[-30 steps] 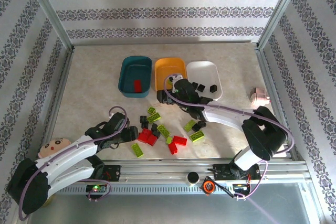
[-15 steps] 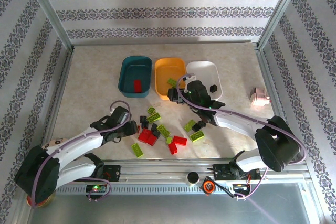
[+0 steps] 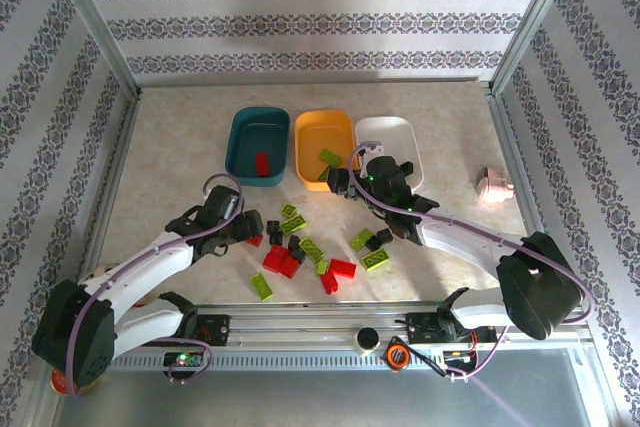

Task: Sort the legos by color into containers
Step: Move the lego to the bottom-center of the table, then pick up the lego from the middle-left of the table.

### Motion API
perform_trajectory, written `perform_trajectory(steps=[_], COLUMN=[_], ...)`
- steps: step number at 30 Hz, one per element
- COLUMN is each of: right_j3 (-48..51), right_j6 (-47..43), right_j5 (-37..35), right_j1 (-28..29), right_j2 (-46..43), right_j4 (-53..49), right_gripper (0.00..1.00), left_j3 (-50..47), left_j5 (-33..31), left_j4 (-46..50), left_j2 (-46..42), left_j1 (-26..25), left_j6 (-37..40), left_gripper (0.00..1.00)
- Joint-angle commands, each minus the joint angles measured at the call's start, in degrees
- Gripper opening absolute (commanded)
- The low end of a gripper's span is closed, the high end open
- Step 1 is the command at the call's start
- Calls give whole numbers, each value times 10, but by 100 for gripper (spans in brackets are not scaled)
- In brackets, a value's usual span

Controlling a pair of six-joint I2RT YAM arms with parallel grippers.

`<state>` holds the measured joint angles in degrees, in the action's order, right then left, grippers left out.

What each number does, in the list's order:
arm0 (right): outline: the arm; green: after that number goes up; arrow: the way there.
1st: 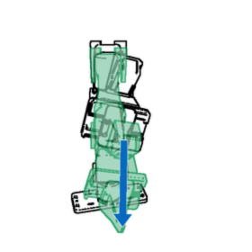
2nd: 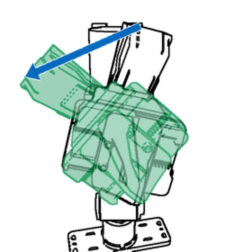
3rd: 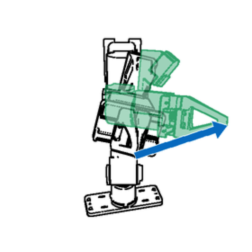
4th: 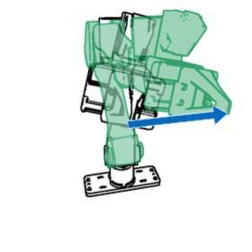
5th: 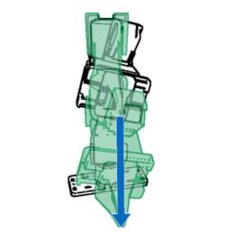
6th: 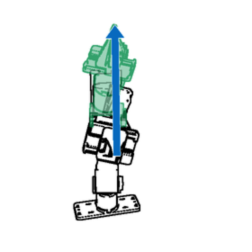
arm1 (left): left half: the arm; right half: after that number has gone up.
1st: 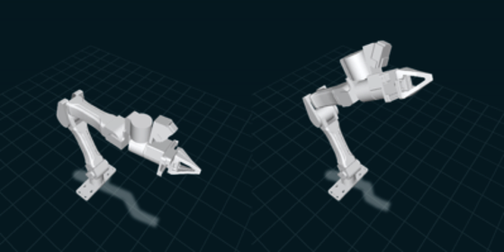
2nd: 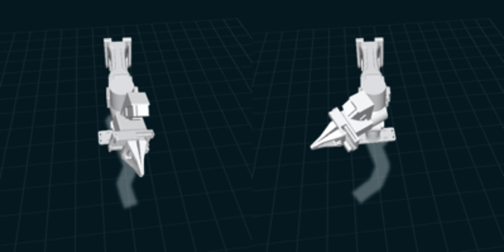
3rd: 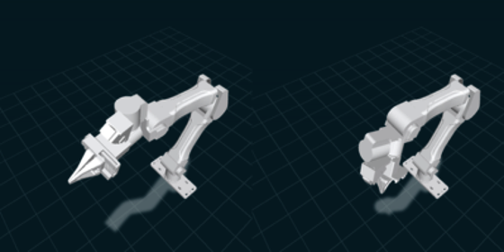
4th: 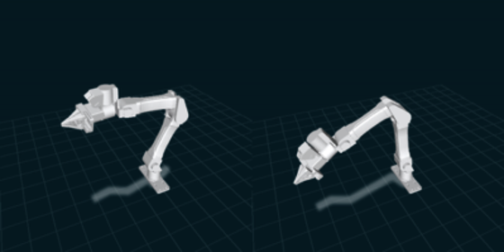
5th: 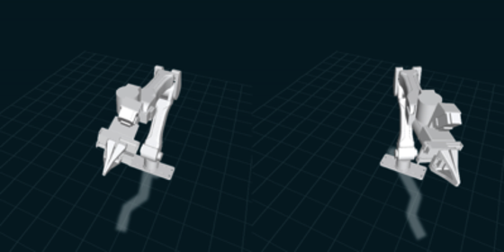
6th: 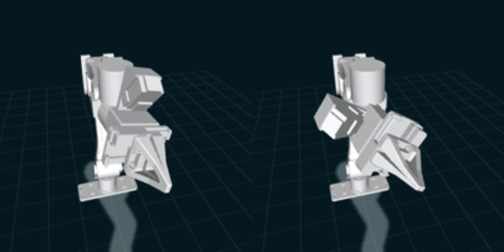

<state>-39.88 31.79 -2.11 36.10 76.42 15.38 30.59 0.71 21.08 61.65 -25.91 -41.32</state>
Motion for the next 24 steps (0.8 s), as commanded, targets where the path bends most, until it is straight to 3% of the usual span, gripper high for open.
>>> perform_trajectory(steps=[1,6,10,16,24], right_j3=[12,19,25,34,47], right_j6=[13,14,14,18,24], right_j5=[-3,-4,-6,-6,-4], right_j1=[-9,-13,-21,-33,-47], right_j2=[-12,-22,-32,-45,-68], right_j4=[16,18,18,20,24], right_gripper=[69,69,69,69,69], left_j3=[-21,-34,-14,9,43], left_j5=[21,32,-35,-78,-81], left_j4=[23,-13,-19,44,9], left_j2=[-5,-10,-23,8,87], left_j1=[-11,-27,-63,-65,-65], left_j6=[-49,-165,-247,-344,-377], left_gripper=[78,79,80,79,80])
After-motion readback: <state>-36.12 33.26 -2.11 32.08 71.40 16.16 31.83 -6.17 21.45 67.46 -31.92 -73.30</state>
